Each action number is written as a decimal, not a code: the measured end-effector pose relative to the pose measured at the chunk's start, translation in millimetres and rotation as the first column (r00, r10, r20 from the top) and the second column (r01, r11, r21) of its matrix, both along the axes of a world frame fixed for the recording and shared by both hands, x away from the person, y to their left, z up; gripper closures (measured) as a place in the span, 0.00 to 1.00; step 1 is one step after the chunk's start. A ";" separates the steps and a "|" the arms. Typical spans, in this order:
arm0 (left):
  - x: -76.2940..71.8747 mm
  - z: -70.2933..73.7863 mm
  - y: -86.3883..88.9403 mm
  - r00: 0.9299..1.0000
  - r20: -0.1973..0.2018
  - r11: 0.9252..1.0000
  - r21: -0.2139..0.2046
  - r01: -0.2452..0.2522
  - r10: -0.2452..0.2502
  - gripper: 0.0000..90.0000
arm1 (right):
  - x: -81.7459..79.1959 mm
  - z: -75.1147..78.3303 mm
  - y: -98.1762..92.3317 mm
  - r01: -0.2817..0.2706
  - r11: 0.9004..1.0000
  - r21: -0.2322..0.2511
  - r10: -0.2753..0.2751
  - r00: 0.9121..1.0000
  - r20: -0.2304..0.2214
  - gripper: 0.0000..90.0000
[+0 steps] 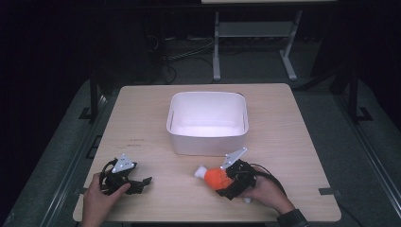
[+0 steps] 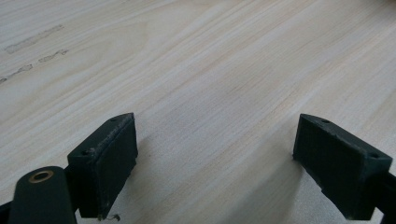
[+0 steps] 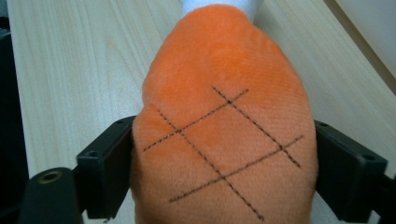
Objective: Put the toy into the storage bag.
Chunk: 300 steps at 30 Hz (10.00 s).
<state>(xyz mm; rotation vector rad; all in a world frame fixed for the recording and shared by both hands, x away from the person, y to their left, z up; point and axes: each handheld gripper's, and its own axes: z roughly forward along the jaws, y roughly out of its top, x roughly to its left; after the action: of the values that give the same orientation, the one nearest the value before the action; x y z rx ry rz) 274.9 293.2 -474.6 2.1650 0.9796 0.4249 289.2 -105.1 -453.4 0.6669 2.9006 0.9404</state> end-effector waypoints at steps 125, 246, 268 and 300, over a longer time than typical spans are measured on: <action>-0.1 0.0 -0.4 1.000 -0.002 1.000 -0.005 -0.004 0.004 0.14 | 16.2 137.9 -145.3 0.174 0.980 0.101 -0.187 0.973 0.136 0.30; 0.1 0.2 0.1 1.000 -0.001 1.000 0.002 0.000 0.000 0.14 | 142.5 137.7 54.2 -0.282 0.954 -0.098 0.290 0.953 0.084 0.20; 0.2 0.3 0.1 1.000 -0.001 1.000 0.003 0.000 0.000 0.14 | 136.7 164.2 22.2 -0.177 0.984 0.015 0.175 0.979 0.108 0.15; 0.0 0.0 -0.3 1.000 0.001 1.000 -0.004 -0.003 0.003 0.14 | 79.4 144.6 -98.5 0.117 0.975 0.191 -0.147 0.978 0.150 0.12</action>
<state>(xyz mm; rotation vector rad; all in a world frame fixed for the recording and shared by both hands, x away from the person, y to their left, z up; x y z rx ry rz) 274.9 292.9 -474.6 2.1601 0.9830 0.4249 368.6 -203.5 -308.8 0.7440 2.6153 1.1906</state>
